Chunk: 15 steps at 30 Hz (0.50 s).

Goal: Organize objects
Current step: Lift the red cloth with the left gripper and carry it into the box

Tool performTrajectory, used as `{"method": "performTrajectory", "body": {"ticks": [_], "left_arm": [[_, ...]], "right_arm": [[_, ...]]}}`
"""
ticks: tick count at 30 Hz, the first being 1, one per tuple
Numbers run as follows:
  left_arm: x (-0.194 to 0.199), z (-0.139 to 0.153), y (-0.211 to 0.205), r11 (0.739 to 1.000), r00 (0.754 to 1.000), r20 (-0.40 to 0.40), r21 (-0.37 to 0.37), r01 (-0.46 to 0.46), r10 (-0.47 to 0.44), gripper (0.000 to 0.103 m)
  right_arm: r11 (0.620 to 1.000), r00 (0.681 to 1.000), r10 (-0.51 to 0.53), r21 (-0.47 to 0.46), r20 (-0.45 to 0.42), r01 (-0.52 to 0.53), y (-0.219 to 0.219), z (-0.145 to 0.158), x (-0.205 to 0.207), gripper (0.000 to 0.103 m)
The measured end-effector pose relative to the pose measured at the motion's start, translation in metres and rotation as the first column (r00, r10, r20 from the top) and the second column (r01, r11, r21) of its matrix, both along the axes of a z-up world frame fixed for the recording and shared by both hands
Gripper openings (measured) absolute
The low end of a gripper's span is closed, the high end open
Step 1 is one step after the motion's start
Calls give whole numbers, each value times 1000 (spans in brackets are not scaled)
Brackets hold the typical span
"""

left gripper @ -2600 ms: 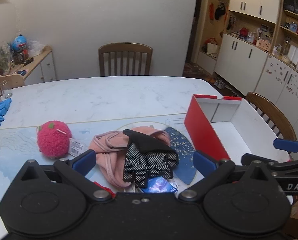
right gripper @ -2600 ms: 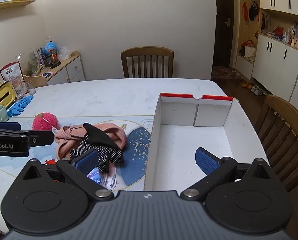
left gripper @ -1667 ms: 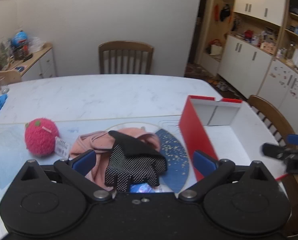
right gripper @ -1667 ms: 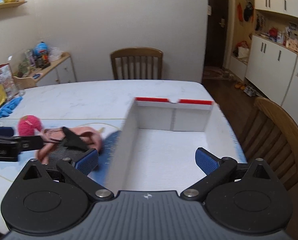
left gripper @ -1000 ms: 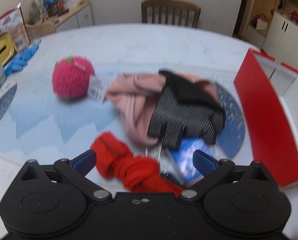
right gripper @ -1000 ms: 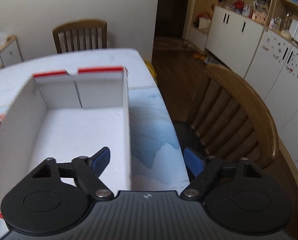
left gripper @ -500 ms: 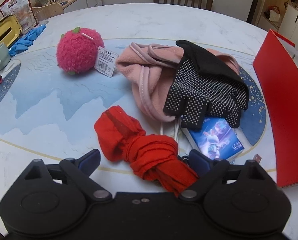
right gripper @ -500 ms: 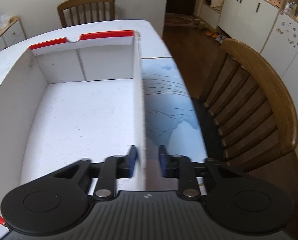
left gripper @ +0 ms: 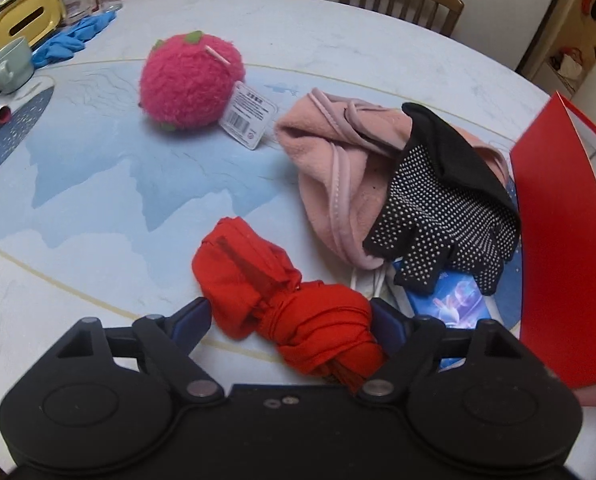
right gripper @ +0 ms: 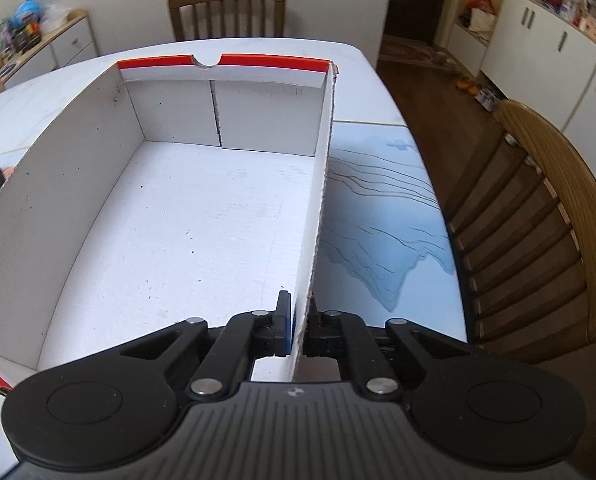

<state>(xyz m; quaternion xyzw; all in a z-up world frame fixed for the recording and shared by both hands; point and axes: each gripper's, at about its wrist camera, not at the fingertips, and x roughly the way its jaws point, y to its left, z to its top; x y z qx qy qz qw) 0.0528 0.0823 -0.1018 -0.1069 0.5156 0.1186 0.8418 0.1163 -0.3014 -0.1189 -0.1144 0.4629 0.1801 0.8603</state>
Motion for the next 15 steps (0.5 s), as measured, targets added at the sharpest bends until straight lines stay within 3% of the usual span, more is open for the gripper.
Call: {"method": "performTrajectory", "body": {"ticks": [2,8,15], "left_arm": [[1,-4,3,1000,1000,-5,-24,-4,4,70],[-3,4,3,999,999,31,-44,28,-27,46],[-12,25,2,996,992,95,-21,82,-80,39]], "right_arm": [[1000,1000,16,-5,4,-16,5,0,-2,5],[999,999,33,-9,10,-33,8,-1,-4,5],[999,999,45,-3,15,-45,4,-1,-4,5]]}}
